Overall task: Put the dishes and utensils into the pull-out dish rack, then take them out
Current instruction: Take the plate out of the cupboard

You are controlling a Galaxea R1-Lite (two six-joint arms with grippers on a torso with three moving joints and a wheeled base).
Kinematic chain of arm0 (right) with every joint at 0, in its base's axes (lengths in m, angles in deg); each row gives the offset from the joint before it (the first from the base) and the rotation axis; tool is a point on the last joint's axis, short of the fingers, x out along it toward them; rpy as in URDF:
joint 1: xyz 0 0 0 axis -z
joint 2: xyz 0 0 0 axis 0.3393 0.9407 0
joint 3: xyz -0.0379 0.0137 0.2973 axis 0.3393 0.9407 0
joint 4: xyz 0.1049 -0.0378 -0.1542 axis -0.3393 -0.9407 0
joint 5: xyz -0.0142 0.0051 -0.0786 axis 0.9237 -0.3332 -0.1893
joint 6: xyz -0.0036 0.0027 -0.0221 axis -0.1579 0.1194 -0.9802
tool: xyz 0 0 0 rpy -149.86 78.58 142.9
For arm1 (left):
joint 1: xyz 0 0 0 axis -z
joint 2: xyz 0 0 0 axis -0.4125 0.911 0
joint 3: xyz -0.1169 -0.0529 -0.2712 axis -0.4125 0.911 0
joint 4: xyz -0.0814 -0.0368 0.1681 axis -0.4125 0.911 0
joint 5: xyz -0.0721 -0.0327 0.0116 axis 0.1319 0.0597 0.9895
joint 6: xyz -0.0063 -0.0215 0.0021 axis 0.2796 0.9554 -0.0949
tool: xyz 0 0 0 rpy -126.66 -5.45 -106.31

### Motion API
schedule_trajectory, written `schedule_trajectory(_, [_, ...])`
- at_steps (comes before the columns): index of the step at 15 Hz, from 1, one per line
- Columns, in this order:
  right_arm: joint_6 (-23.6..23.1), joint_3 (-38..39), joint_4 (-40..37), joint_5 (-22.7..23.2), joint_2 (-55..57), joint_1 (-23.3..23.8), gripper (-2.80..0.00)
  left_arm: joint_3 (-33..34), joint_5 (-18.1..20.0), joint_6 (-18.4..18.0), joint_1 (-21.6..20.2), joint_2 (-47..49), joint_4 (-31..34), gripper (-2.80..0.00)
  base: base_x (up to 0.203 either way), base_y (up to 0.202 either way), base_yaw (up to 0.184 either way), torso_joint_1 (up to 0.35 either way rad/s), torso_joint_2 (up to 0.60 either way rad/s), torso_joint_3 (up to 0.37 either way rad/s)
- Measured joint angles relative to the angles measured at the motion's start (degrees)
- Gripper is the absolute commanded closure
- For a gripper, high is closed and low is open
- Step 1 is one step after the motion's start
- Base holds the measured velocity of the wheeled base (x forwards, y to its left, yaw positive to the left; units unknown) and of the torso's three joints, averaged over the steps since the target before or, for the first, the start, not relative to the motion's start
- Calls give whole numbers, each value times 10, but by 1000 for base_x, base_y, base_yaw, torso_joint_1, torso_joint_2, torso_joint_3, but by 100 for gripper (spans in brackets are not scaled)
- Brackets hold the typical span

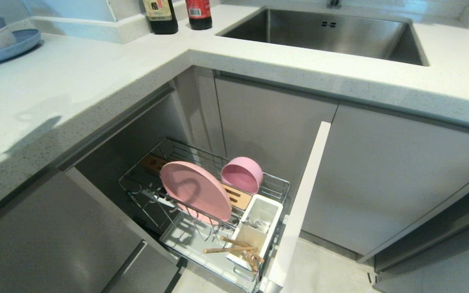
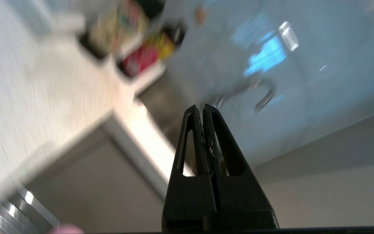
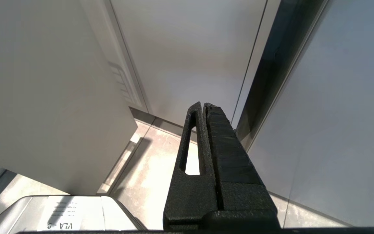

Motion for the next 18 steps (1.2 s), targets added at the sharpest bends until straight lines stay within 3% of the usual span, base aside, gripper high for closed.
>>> schedule_trajectory(3, [0,0,0,0,0,0,0,92,-129,13,120,50,-70,0,0,0,0,0,0,0])
schedule_trajectory(5, [0,0,0,0,0,0,0,144,-202,53,180,78,-77,0,0,0,0,0,0,0])
schedule_trajectory(6, [0,0,0,0,0,0,0,169,-220,79,193,88,-68,0,0,0,0,0,0,0])
schedule_trajectory(9, [0,0,0,0,0,0,0,213,-237,170,206,122,-12,0,0,0,0,0,0,0])
schedule_trajectory(13, [0,0,0,0,0,0,0,207,-260,326,208,168,139,0,0,0,0,0,0,0])
schedule_trajectory(18, [0,0,0,0,0,0,0,195,-262,362,203,197,172,0,0,0,0,0,0,0])
